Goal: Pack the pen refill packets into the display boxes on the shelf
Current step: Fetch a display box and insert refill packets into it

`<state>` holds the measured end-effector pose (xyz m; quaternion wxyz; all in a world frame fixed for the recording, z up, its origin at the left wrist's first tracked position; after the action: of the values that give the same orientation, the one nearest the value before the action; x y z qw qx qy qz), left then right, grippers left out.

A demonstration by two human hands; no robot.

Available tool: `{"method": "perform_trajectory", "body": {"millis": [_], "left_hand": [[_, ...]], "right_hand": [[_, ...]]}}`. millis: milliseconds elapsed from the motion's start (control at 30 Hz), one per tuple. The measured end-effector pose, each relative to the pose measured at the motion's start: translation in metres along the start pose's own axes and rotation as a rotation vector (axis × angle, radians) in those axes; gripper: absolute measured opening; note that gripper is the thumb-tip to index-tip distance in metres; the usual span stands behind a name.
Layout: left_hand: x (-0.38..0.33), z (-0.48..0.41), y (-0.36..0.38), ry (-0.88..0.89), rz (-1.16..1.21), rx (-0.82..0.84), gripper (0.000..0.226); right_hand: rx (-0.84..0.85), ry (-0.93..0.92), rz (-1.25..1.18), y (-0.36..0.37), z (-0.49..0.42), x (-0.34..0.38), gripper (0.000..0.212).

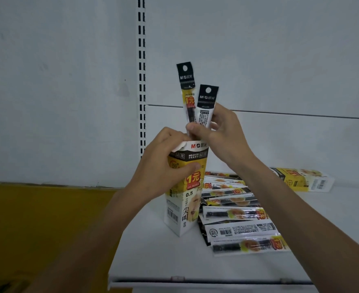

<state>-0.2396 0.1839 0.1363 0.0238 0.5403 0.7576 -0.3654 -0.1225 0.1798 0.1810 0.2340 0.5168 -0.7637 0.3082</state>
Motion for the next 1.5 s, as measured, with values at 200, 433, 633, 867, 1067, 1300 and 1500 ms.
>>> {"method": "perform_trajectory", "body": {"millis": [200,433,633,867,1067,1300,1500], "left_hand": [[-0.003,0.004,-0.002,0.033,-0.023,0.026,0.041],[0.005,0.009,-0.005,-0.099,0.015,-0.005,0.082],[0.010,0.009,0.001,-0.166,0.061,0.013,0.088],[0.013,0.012,0.002,-0.187,0.139,0.029,0.076],[0.019,0.008,0.003,-0.216,0.192,0.064,0.069],[0.013,0.007,0.001,-0.209,0.112,0.016,0.065],[0.012,0.008,0.000,-0.204,0.071,0.019,0.061]], "right_hand": [[-0.042,0.086,-0.026,-0.007,-0.003,0.001,0.021],[0.049,0.175,-0.083,-0.005,-0.010,0.004,0.009],[0.100,0.195,0.111,-0.001,-0.006,0.002,0.012],[0.050,0.178,-0.192,-0.022,-0.026,0.026,0.010],[-0.013,0.127,-0.464,-0.034,-0.043,0.039,0.008],[-0.032,-0.009,0.041,-0.006,-0.030,0.050,0.021],[-0.014,-0.003,0.318,-0.005,-0.025,0.057,0.018]]}}
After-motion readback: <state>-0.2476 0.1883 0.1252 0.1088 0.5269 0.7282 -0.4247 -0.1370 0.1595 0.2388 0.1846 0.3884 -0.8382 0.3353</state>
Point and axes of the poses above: each hand's wrist, its own z-axis away from the middle knuckle, its own y-axis out of the palm, x = y × z, the point moved 8 cm from there along -z, towards the middle knuckle, and after that the axes turned 7 degrees about -z, right-handed, at the moved point
